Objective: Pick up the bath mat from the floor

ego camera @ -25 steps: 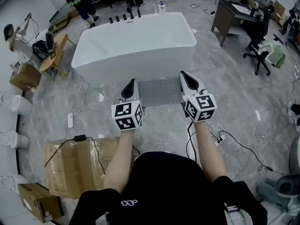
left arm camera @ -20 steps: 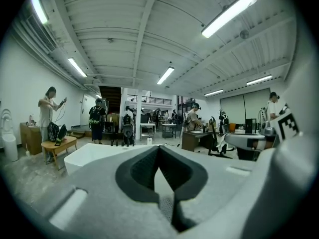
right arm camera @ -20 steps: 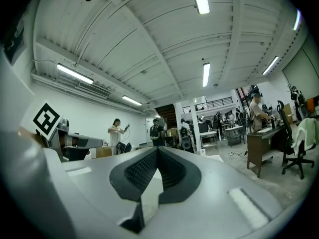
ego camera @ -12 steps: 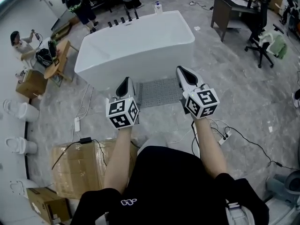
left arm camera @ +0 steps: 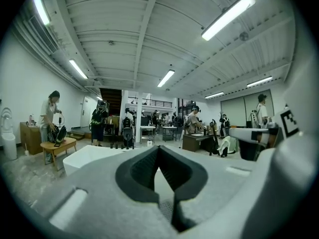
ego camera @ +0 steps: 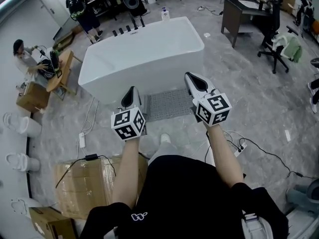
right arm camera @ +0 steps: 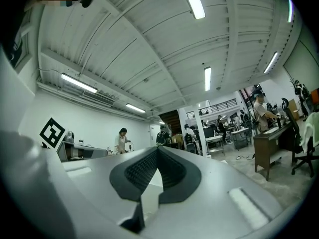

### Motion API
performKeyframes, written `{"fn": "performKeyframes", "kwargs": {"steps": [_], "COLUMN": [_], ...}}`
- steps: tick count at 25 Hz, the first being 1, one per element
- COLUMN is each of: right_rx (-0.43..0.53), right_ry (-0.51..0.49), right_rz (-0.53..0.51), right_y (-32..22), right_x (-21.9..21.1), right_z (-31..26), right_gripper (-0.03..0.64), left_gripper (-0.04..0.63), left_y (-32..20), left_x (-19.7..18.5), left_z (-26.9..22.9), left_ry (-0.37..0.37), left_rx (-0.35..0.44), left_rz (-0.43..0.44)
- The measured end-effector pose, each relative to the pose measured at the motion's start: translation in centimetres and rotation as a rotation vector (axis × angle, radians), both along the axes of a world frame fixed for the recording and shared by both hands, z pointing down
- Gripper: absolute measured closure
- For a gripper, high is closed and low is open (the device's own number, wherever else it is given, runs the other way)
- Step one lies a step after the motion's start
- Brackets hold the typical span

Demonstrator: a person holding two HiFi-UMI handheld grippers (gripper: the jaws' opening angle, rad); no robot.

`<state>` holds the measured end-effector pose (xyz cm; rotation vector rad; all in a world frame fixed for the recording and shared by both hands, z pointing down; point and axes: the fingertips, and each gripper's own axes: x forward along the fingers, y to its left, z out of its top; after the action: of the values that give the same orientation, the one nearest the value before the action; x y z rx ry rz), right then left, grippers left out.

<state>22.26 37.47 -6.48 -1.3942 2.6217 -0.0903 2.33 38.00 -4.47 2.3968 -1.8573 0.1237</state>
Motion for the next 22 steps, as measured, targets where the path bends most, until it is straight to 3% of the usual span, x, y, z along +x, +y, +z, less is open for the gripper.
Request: {"fn": "performKeyframes", "kwargs": {"steps": [8, 16, 22], "right_rx": [-0.007, -0.062, -0.083], "right_ry": [0.034, 0.069, 0.07], "right_rz": [-0.004, 0.001, 0.028], "right_y": [-2.4, -8.9, -16.2], "right_x": [-0.5, -2.4, -2.4], "right_z": [0.7, 4.8, 4.3], "right_gripper": [0.611, 0.611, 0.611], "left_gripper": [0.595, 0.597, 0.596], "left_y": [-3.3, -10.0, -16.5], "left_x": [0.5, -0.8, -0.8], "left_z": [2.0, 5.7, 6.3], "left_ry": [0.036, 0.067, 0.041], "left_rx": [-0.026, -0.089, -0.115], "left_rz": [0.028, 0.056, 0.092]}}
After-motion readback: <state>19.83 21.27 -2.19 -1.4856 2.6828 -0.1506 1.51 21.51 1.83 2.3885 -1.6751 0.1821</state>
